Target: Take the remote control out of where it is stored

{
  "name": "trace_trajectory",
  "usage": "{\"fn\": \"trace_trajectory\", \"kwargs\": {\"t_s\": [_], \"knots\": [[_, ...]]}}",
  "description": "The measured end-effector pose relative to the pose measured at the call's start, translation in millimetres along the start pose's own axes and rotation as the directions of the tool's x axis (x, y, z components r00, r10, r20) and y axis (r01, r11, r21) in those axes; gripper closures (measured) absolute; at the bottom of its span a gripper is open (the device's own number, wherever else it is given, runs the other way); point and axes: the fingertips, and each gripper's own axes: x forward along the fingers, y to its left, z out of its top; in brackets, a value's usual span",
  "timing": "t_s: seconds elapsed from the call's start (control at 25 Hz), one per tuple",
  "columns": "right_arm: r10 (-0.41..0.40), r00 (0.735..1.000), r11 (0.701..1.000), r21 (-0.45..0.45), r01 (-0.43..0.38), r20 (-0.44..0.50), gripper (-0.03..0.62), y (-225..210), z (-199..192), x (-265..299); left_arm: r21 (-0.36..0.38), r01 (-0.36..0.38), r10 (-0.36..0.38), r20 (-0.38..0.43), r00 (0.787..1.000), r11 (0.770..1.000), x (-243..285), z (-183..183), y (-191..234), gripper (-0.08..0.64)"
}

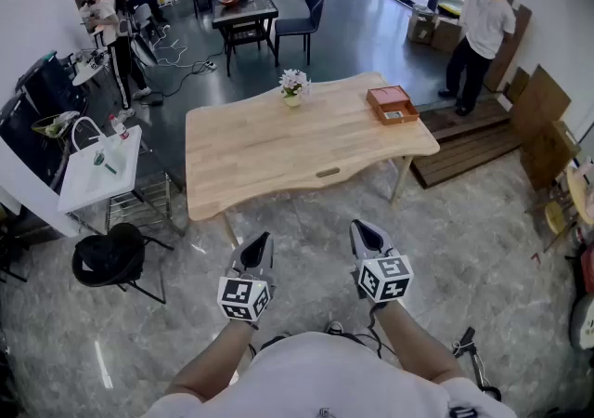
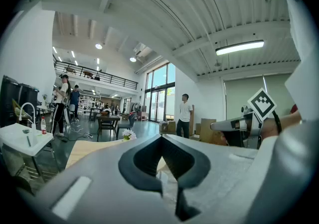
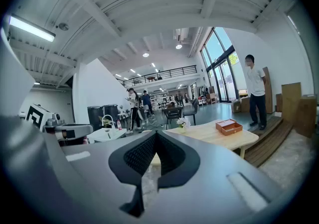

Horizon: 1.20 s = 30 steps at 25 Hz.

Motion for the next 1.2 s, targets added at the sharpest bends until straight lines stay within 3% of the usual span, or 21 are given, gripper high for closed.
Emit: {"fn": "trace_trajectory", "kwargs": {"t_s": [0.72, 1.2], "knots": [[0.017, 1.0, 0.999, -0.027, -0.017, 0.025, 0.565, -2, 2, -8, -0.005, 0.007, -0.007, -0.004, 1.0, 1.0, 8, -2, -11, 0.559], [0.009, 1.0, 1.0, -0.016, -0.009, 0.026, 0.565, -67, 8, -23, 0.011, 0.036, -0.036, -0.006, 0.999, 0.999, 60, 1, -63, 0.559]]}}
